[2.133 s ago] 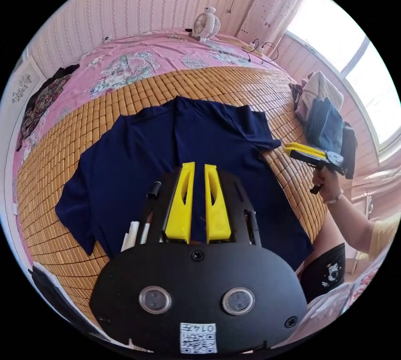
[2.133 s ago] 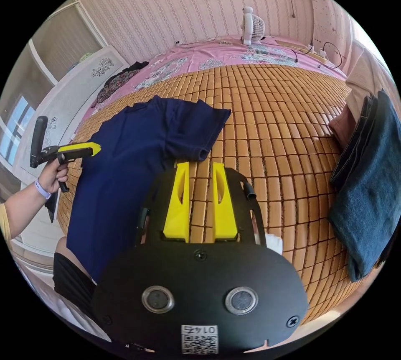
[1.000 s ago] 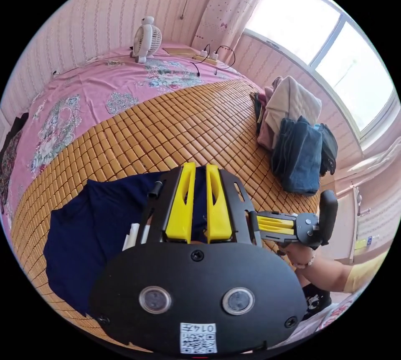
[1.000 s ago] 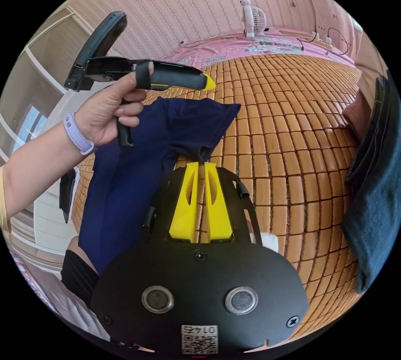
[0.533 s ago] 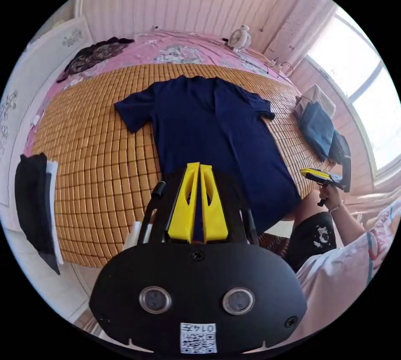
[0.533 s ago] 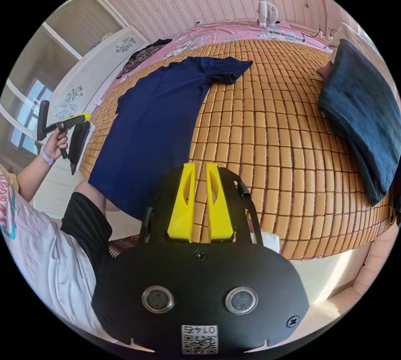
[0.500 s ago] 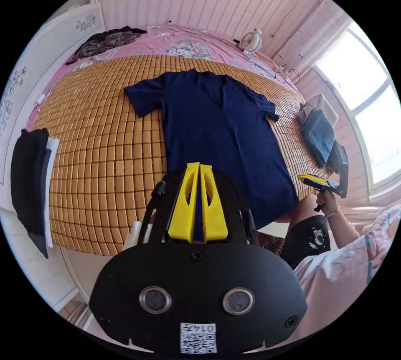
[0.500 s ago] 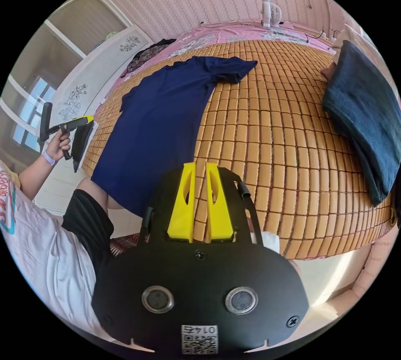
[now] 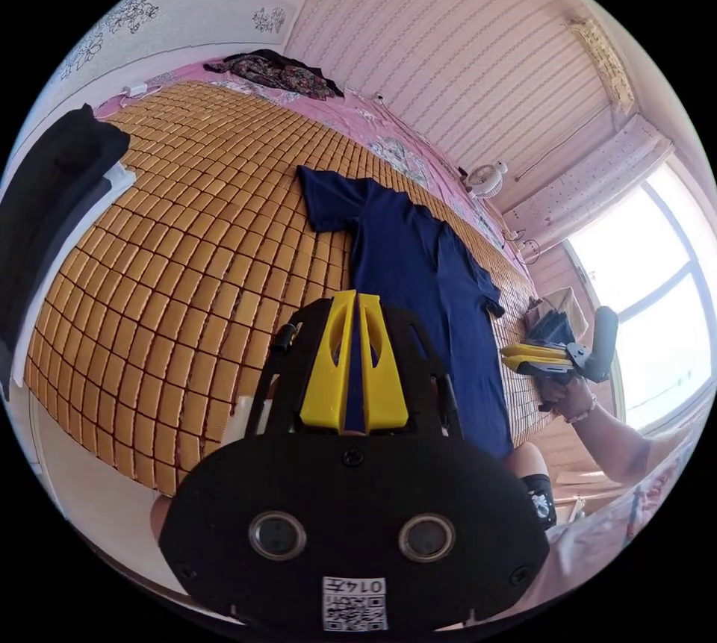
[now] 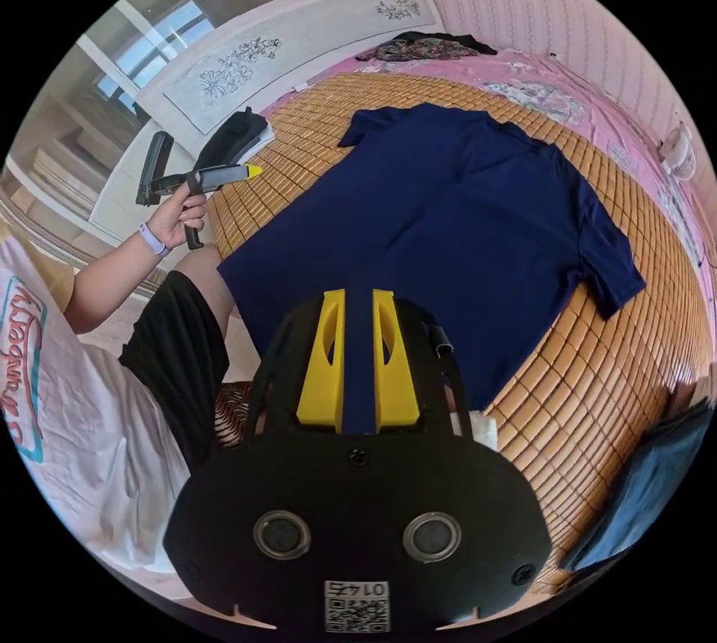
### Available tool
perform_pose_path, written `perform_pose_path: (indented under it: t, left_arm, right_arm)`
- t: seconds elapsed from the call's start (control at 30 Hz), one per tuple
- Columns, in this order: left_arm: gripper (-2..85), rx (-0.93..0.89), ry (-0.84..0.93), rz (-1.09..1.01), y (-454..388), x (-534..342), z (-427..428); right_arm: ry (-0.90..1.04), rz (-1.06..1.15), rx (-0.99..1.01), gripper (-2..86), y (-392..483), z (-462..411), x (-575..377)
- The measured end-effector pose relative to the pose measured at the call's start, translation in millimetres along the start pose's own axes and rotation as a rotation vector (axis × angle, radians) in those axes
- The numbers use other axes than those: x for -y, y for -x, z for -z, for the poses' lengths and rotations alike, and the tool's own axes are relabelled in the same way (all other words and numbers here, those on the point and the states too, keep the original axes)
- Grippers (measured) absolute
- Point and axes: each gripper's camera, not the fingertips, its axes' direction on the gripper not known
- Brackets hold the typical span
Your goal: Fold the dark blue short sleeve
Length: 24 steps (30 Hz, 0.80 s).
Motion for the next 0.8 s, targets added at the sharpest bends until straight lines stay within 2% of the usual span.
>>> perform_pose_path:
  t: [0.13,0.27,0.43,0.63,0.8]
  left_arm:
    - [-0.2,-0.032,-0.022,0.052,21.4,32.4,-13.6]
    - [1.8,0.045,-0.008,0.058,30.0,62.3,-31.4]
    - [4.7,0.041,0.041,0.042,34.2,91.7,-50.0]
    - [5.2,0.129,0.079,0.006,35.8,117.7,-69.1]
    - [5.5,0.157,0.071,-0.003,38.7,127.3,-78.7]
  right_arm:
    - [0.04,0.073,0.017,6.7,-0.9,-29.3,88.2]
    - [0.04,0.101,-0.006,6.8,2.4,-52.7,157.8]
    - [0.099,0.172,-0.131,6.5,15.6,-100.3,243.3]
    - [0.012,0.131,-0.182,6.5,32.9,-137.5,309.0]
    - [0.055,0.071,-0.167,8.3,36.8,-172.6,341.0]
